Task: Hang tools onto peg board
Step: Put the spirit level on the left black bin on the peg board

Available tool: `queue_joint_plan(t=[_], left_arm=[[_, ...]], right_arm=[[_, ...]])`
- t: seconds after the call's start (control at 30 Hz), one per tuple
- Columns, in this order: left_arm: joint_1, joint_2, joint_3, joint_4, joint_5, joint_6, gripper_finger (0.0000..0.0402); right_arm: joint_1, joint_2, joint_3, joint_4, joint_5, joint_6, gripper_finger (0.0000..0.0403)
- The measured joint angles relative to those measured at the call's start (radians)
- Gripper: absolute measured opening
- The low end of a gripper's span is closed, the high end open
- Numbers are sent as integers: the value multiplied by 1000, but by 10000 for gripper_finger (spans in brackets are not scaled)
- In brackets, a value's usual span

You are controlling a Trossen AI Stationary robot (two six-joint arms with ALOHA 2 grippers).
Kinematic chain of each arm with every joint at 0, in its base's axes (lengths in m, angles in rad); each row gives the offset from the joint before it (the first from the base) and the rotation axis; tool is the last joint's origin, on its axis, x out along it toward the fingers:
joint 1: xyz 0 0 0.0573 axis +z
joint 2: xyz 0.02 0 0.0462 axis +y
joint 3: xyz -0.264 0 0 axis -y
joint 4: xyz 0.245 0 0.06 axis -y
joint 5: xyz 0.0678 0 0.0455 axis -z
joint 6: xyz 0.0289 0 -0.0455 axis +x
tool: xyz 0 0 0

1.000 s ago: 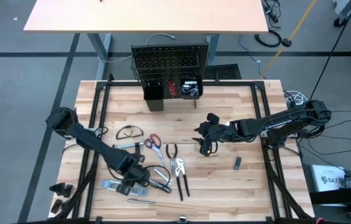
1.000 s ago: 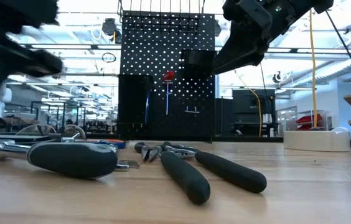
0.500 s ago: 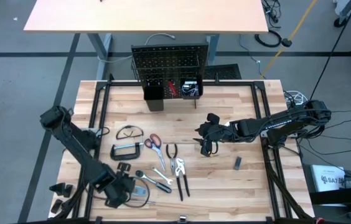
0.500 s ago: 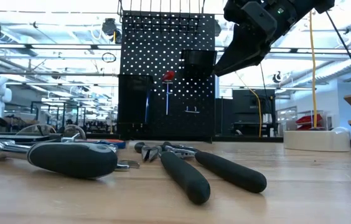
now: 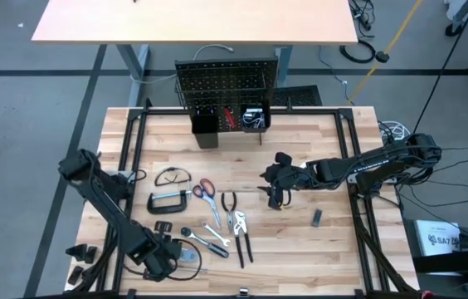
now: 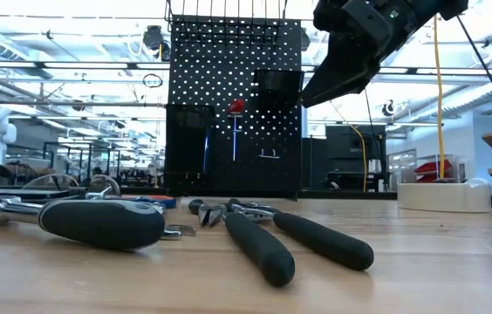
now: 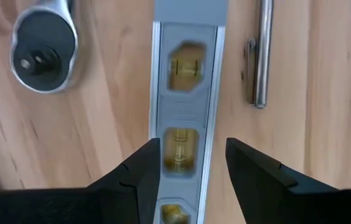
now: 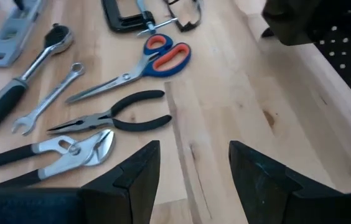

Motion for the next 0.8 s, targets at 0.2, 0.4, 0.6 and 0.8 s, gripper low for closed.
queue_joint_plan(t=[0.2,0.4,0.6,0.8], left_arm=[[-6,28,0,0,-42,2,176],[-5,29,0,1,-72,2,176],[-3,29,0,23,-80,4,176],[-3,29,0,75,-116,54,176]], right_arm=[[0,0,0,1,-20,0,185],[0,0,0,1,-16,-1,185],[0,0,0,2,-12,-12,185],[-2,0,0,16,-12,-18,185]])
